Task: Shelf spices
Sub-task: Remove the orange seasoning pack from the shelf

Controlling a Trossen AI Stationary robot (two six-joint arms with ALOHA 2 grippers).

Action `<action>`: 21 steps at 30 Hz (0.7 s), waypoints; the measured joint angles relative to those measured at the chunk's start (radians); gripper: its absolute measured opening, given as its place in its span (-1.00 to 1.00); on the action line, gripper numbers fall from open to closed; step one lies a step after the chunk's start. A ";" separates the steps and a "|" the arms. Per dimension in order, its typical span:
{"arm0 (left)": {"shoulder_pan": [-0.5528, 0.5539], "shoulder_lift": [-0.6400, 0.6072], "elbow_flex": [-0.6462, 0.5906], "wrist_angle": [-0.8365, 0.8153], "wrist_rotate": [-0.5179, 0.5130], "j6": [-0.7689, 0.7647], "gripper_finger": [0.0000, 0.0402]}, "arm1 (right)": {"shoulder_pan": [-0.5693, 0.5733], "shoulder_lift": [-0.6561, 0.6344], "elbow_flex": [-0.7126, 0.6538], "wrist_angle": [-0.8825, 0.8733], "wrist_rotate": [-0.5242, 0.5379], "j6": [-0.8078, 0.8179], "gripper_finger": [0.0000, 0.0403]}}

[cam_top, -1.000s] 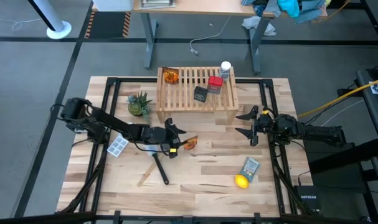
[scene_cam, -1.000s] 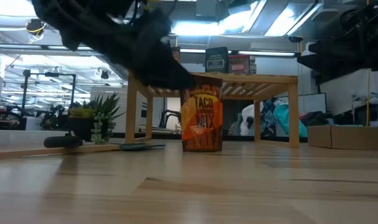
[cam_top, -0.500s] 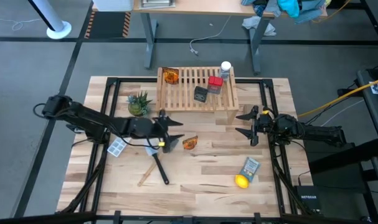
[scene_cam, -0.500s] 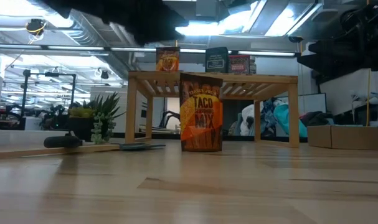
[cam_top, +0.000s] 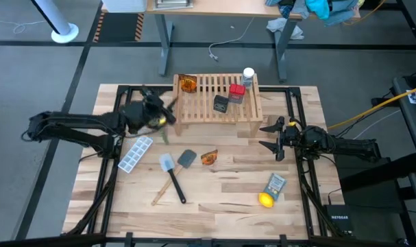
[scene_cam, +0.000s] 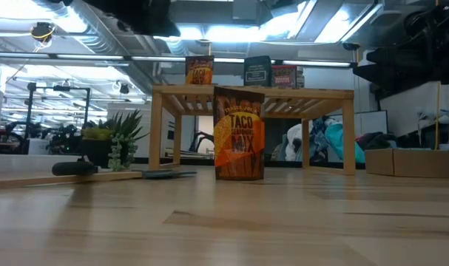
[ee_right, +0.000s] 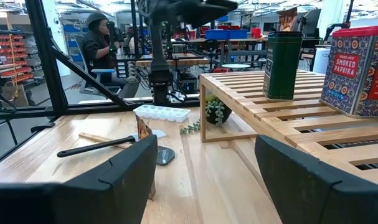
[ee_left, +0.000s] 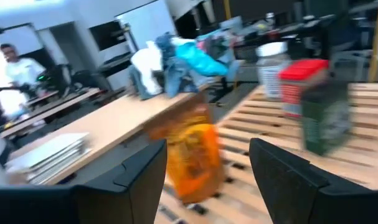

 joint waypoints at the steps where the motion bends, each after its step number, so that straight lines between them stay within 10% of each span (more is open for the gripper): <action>1: 0.036 -0.016 0.000 -0.013 0.027 0.000 0.10 | 0.000 0.000 0.000 0.000 0.000 0.000 0.38; 11: 0.426 -0.026 0.000 -0.081 0.656 -0.096 0.10 | 0.000 0.000 0.000 0.000 0.000 0.000 0.38; 21: 0.647 0.067 0.000 -0.083 1.031 -0.102 0.10 | 0.000 0.000 0.000 0.001 0.000 0.000 0.38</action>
